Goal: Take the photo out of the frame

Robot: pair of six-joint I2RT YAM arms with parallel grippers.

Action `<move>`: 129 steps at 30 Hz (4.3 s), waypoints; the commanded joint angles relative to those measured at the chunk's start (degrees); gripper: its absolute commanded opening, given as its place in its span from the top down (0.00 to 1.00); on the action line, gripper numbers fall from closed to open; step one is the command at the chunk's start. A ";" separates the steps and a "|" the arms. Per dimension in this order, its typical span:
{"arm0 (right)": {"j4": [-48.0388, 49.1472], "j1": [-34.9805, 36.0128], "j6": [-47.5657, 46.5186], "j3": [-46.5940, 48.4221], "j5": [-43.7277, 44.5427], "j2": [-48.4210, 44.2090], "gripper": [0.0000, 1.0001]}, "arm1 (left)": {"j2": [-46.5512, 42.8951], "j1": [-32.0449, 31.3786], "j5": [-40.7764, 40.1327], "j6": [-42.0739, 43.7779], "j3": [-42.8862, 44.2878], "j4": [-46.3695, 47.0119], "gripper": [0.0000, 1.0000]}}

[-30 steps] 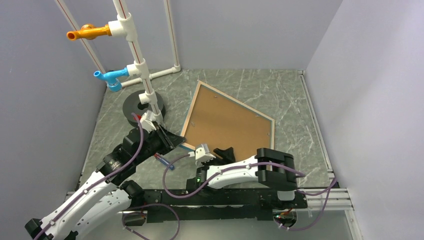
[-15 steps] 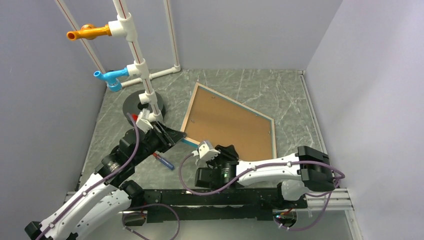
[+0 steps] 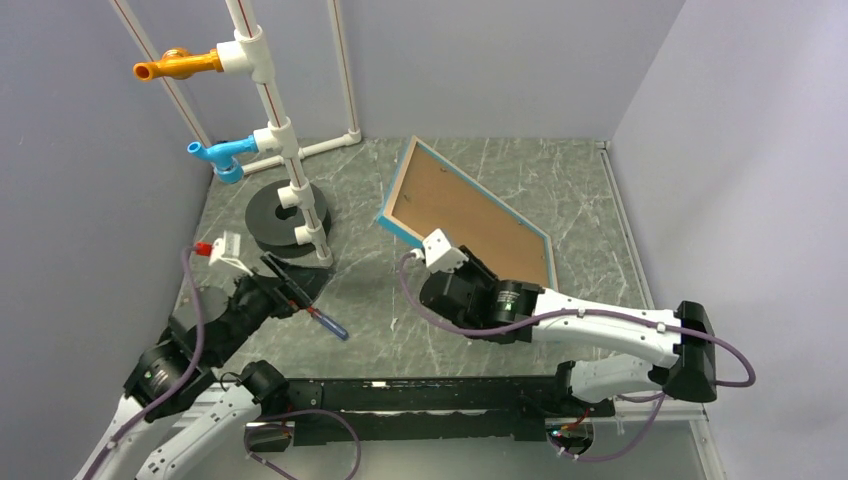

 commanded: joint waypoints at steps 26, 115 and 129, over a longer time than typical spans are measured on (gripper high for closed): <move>-7.90 -14.10 10.16 42.04 -44.62 5.81 1.00 | -5.18 0.10 -5.94 3.67 10.89 -15.24 0.02; 58.35 -67.89 29.17 12.03 -74.41 45.24 0.67 | -14.91 0.15 0.12 -0.37 -3.97 -18.86 0.03; 22.64 -53.08 11.08 19.93 -37.22 30.91 0.08 | -13.68 0.10 -1.54 2.19 -1.54 -21.45 0.02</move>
